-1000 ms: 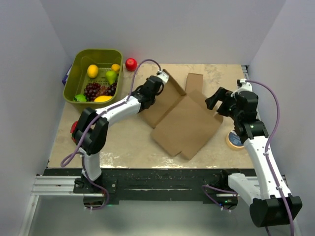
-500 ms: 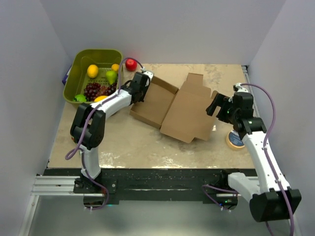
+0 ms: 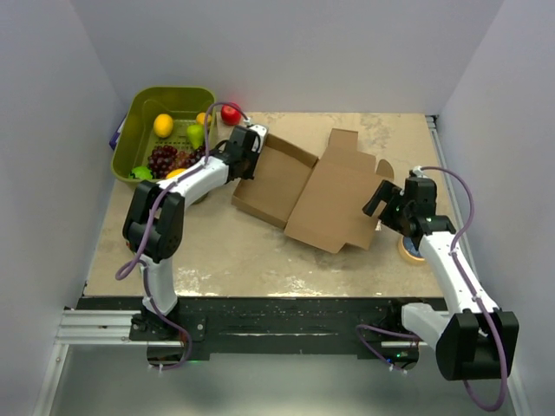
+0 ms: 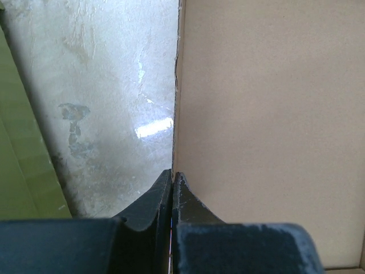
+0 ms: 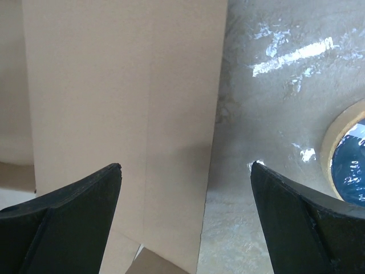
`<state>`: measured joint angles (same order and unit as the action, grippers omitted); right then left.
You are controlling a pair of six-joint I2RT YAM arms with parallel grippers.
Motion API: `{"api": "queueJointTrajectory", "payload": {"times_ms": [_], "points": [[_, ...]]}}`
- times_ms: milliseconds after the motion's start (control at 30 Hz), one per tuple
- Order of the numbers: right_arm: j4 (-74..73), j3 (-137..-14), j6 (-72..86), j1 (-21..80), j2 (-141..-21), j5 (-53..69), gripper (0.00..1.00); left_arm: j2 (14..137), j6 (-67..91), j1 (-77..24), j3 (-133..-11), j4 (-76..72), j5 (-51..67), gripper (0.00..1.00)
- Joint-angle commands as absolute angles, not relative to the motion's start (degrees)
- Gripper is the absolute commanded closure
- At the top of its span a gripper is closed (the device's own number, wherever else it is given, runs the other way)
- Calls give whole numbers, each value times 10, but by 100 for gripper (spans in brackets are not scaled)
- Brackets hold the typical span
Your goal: Fold the paper box
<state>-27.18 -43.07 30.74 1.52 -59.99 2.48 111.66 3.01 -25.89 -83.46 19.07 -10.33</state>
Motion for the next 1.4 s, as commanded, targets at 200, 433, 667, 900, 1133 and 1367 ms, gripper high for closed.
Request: {"api": "queueJointTrajectory", "payload": {"times_ms": [200, 433, 667, 900, 1133, 1367], "points": [[-165, -383, 366, 4, -599, 114, 3, 1099, 82, -250, -813, 164, -19, 100], [-118, -390, 378, 4, -568, 174, 32, 1057, 100, -250, -765, 156, 32, 100], [-127, -436, 317, 4, -591, 229, 78, 993, 101, -250, -708, 138, 126, 77], [-163, -553, 201, 4, -668, 315, 100, 885, 76, -250, -686, 133, 120, 8], [-252, -739, 62, 6, -788, 467, 100, 793, 9, -247, -676, 75, 174, 2], [-417, -893, -80, 34, -892, 509, 100, 855, -69, -230, -774, 73, 276, 0]]}}
